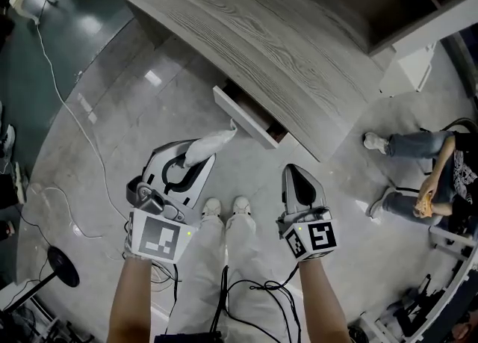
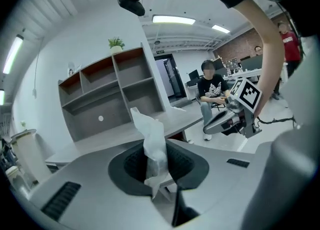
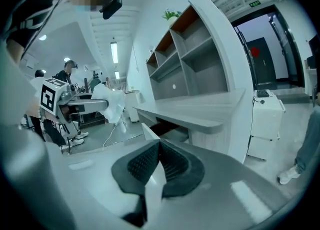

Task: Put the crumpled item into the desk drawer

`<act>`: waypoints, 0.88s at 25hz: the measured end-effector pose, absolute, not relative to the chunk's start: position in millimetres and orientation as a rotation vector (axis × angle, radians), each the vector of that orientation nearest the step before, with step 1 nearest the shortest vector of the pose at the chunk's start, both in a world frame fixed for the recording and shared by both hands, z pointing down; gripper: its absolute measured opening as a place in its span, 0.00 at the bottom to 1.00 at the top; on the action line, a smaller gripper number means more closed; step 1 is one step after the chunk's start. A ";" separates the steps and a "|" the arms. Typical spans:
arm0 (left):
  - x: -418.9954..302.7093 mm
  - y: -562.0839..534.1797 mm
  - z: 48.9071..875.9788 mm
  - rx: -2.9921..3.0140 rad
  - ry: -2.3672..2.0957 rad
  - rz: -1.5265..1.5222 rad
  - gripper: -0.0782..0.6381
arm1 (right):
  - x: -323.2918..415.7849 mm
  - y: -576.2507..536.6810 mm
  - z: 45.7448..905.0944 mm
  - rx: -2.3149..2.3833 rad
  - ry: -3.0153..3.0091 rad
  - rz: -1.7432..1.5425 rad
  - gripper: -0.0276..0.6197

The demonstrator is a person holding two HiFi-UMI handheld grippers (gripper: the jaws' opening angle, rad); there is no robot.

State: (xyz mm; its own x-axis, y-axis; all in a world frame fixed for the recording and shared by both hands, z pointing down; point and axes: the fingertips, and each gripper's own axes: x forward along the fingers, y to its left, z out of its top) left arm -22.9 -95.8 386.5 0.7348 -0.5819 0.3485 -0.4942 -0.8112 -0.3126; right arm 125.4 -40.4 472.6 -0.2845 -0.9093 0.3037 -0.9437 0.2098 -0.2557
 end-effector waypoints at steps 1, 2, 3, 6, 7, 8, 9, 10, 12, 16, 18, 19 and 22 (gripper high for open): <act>-20.0 -96.8 386.3 -2.728 0.839 -0.654 0.20 | 126.1 -40.7 465.7 1.827 -2.379 0.593 0.06; -16.9 -98.2 386.2 -2.712 0.815 -0.665 0.20 | 127.7 -40.7 459.4 1.836 -2.381 0.583 0.06; -13.4 -100.2 386.3 -2.691 0.789 -0.679 0.20 | 130.1 -40.5 453.9 1.848 -2.380 0.575 0.06; -1.8 -107.3 388.0 -2.619 0.708 -0.726 0.20 | 138.6 -39.6 439.7 1.885 -2.370 0.551 0.06; 2.2 -109.5 389.2 -2.590 0.677 -0.746 0.20 | 141.3 -39.6 435.3 1.895 -2.368 0.543 0.06; 6.3 -111.5 391.2 -2.558 0.644 -0.767 0.20 | 144.0 -39.7 431.5 1.905 -2.367 0.537 0.06; 10.5 -113.1 394.0 -2.522 0.607 -0.792 0.20 | 146.6 -39.6 428.4 1.914 -2.367 0.532 0.06; 14.6 -114.3 397.7 -2.481 0.567 -0.818 0.20 | 149.1 -39.3 426.1 1.921 -2.366 0.529 0.06; 22.6 -115.9 405.8 -2.388 0.480 -0.871 0.20 | 154.2 -38.5 423.1 1.935 -2.363 0.526 0.06; 37.7 -121.0 421.5 -2.176 0.321 -0.953 0.20 | 164.2 -36.1 420.8 1.961 -2.350 0.533 0.06; 44.1 -123.3 430.9 -2.084 0.250 -0.982 0.20 | 168.9 -34.5 421.7 1.969 -2.343 0.536 0.06; 46.3 -124.4 435.8 -2.041 0.216 -0.995 0.20 | 170.7 -33.9 422.3 1.974 -2.340 0.537 0.06; 50.5 -128.2 449.8 -1.930 0.123 -1.032 0.20 | 174.7 -32.5 423.9 1.989 -2.332 0.548 0.06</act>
State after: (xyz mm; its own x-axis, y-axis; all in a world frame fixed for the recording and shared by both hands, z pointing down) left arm 50.5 -128.2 449.8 0.6446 -0.4612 0.6098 0.3046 -0.5767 -0.7580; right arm 174.7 -32.5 423.9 -0.1837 -0.9517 0.2461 -0.9616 0.1221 -0.2457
